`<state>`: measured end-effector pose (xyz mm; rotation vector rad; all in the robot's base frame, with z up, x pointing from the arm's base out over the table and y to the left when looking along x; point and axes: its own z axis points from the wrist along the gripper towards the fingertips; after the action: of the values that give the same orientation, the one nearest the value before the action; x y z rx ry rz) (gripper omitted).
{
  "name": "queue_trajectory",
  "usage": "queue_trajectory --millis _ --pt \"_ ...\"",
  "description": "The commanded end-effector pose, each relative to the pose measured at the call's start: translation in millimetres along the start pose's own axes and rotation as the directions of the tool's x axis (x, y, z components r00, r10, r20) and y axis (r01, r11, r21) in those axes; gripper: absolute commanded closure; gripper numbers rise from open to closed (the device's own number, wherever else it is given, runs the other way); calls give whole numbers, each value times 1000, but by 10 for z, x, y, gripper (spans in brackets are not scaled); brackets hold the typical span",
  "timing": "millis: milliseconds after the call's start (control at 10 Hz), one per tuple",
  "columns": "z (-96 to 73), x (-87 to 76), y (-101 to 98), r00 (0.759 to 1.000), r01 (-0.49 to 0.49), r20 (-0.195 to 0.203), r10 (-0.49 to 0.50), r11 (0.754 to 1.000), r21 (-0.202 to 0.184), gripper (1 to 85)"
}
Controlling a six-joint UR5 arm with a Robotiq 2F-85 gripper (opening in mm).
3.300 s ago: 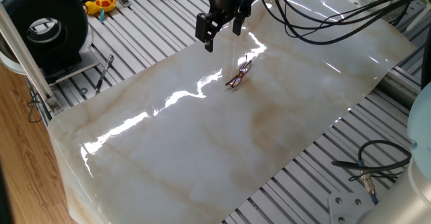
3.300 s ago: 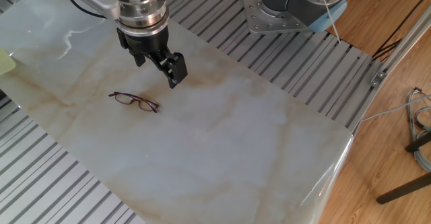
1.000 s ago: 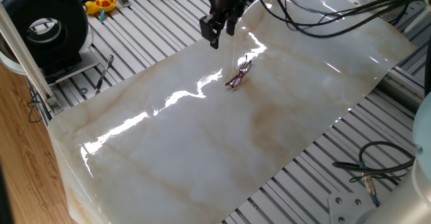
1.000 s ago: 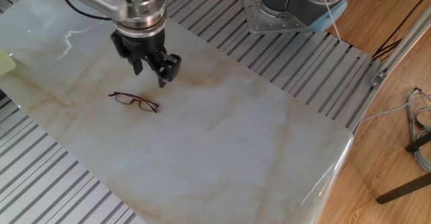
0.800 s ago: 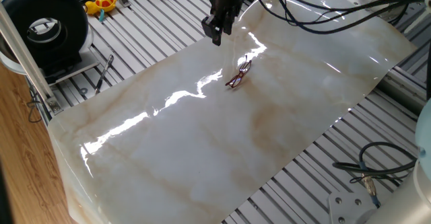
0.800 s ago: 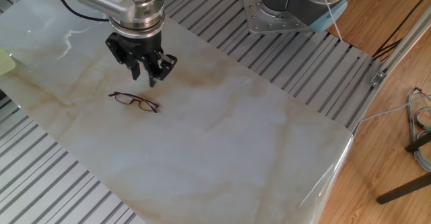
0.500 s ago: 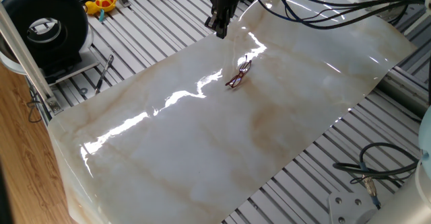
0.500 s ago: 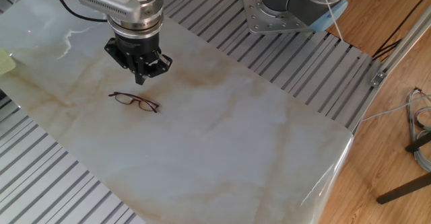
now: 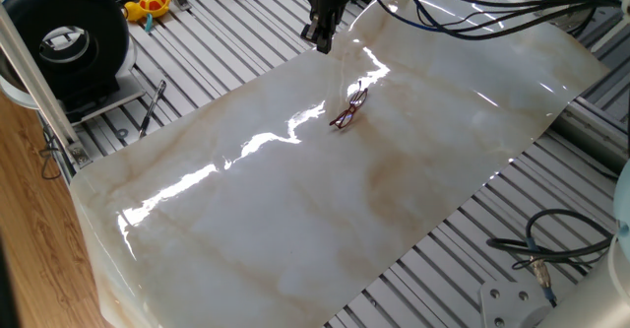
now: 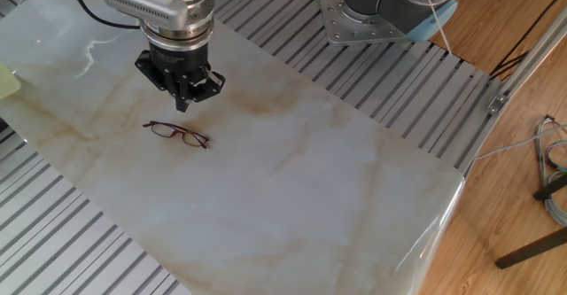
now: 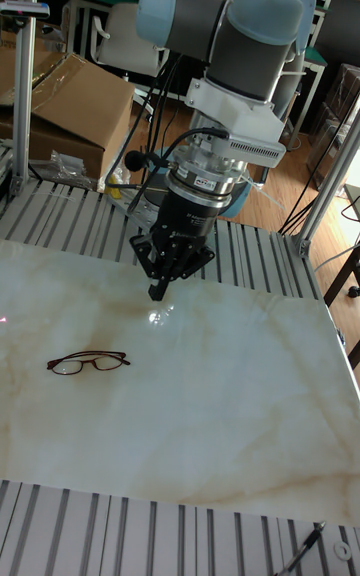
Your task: Unfold the leg of the glasses (with one hand)
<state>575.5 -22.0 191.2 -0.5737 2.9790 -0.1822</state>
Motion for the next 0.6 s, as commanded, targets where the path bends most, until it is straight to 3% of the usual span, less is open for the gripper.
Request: queue_trajectory --millis 0,500 --pt "-7 -17 22 1000 -3 9 3 1000 -12 807" --pt "-7 -55 13 1000 14 24 -13 1000 -8 807"
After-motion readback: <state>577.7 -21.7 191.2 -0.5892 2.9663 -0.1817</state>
